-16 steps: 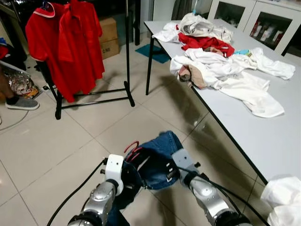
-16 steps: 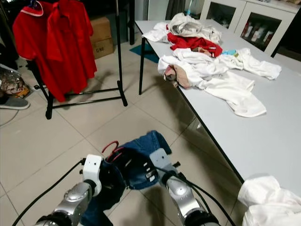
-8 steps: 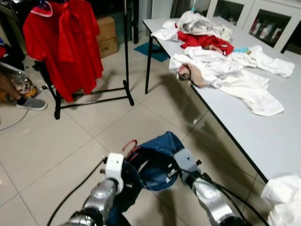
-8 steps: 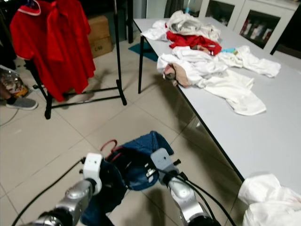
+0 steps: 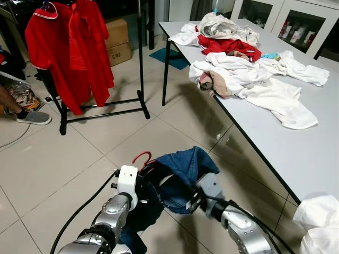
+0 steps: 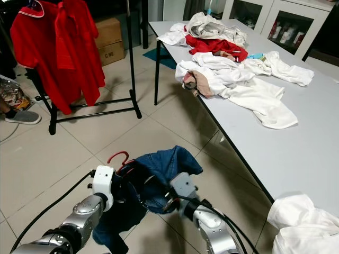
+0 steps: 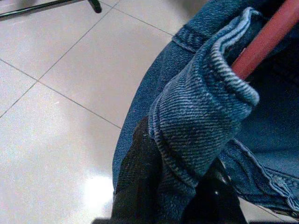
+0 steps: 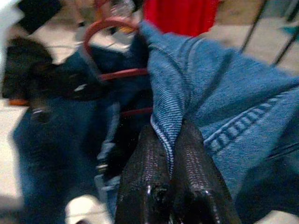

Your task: Hang hanger

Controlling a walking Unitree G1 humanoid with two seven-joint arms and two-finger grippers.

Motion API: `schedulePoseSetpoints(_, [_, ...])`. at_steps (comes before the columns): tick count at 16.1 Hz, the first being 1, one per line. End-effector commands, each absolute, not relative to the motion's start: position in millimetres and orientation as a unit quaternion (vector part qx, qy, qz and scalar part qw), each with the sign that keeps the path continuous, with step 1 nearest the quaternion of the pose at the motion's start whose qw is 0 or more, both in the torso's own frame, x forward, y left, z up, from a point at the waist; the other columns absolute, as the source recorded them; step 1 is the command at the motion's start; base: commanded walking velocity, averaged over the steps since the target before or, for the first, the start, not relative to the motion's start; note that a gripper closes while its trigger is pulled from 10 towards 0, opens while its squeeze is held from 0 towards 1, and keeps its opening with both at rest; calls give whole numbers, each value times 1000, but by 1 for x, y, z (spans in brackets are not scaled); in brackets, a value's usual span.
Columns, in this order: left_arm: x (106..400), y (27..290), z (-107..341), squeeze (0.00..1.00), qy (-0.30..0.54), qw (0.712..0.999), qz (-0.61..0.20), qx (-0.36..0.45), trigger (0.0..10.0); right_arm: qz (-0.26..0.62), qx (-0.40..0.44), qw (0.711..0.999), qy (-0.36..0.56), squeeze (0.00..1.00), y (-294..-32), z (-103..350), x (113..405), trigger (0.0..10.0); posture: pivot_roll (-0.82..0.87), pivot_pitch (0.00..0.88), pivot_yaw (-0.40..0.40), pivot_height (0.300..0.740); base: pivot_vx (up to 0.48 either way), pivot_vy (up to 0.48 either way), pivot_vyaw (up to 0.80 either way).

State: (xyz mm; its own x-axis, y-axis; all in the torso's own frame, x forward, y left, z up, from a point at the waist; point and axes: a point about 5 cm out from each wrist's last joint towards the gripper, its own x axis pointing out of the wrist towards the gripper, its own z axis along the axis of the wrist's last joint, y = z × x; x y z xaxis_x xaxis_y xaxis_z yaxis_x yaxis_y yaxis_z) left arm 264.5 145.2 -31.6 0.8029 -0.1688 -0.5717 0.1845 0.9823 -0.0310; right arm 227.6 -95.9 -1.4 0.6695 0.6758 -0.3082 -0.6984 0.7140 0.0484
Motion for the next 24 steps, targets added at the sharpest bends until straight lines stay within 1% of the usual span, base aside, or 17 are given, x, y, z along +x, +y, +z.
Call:
schedulePoseSetpoints(1, [278, 143, -21, 0, 280, 957, -81, 8, 10000, 414, -20, 897, 155, 0, -85, 4, 226, 10000, -114, 0, -23, 740, 0, 0, 0])
schedulePoseSetpoints(2, [281, 141, -18, 0, 275, 958, -79, 5, 10000, 446, 1, 880, 163, 0, -79, 8, 225, 10000, -108, 0, -23, 740, 0, 0, 0])
schedulePoseSetpoints(5, [284, 142, -17, 0, 277, 958, -73, 10, 10000, 459, 33, 870, 175, 0, -77, 8, 226, 10000, -109, 0, -21, 740, 0, 0, 0])
schedulePoseSetpoints(6, [284, 142, -16, 0, 278, 958, -70, 13, 10000, 461, 41, 869, 175, 98, -76, 9, 228, 10000, -109, 0, -21, 740, 0, 0, 0])
schedulePoseSetpoints(7, [286, 143, -15, 0, 278, 958, -67, 15, 10000, 469, 56, 865, 172, 420, -73, 11, 229, 10000, -111, 0, -19, 740, 0, 0, 0])
schedulePoseSetpoints(8, [291, 141, -11, 0, 275, 959, -66, 16, 10000, 486, 72, 854, 173, 420, -69, 15, 227, 10000, -111, 0, -19, 740, 0, 0, 0])
schedulePoseSetpoints(9, [295, 137, -7, 0, 268, 961, -71, 16, 10000, 494, 64, 847, 186, 349, -67, 11, 224, 10000, -116, 0, -19, 740, 0, 0, 0])
schedulePoseSetpoints(10, [298, 133, -4, 0, 264, 961, -79, 16, 10000, 486, 44, 851, 195, 0, -66, 7, 225, 10000, -119, 0, -18, 740, 0, 0, 0])
schedulePoseSetpoints(11, [298, 132, -4, 0, 263, 961, -83, 17, 10000, 481, 37, 853, 198, 0, -66, 6, 226, 10000, -122, 0, -18, 740, 0, 0, 0])
schedulePoseSetpoints(12, [299, 129, -3, 0, 260, 961, -88, 17, 10000, 468, 56, 861, 194, 1000, -65, 9, 229, 10000, -122, 0, -18, 740, 0, 0, 0])
schedulePoseSetpoints(13, [299, 127, -3, 0, 260, 961, -88, 16, 10000, 473, 76, 857, 188, 1000, -64, 12, 228, 10000, -127, 0, -18, 740, 0, 0, 0])
schedulePoseSetpoints(15, [298, 126, -4, 0, 261, 961, -88, 15, 10000, 483, 80, 850, 193, 1000, -64, 13, 226, 10000, -127, 0, -18, 740, 0, 0, 0])
schedulePoseSetpoints(24, [298, 126, -4, 0, 261, 961, -90, 17, 10000, 481, 79, 850, 197, 1000, -64, 12, 226, 10000, -127, 0, -18, 740, 0, 0, 0])
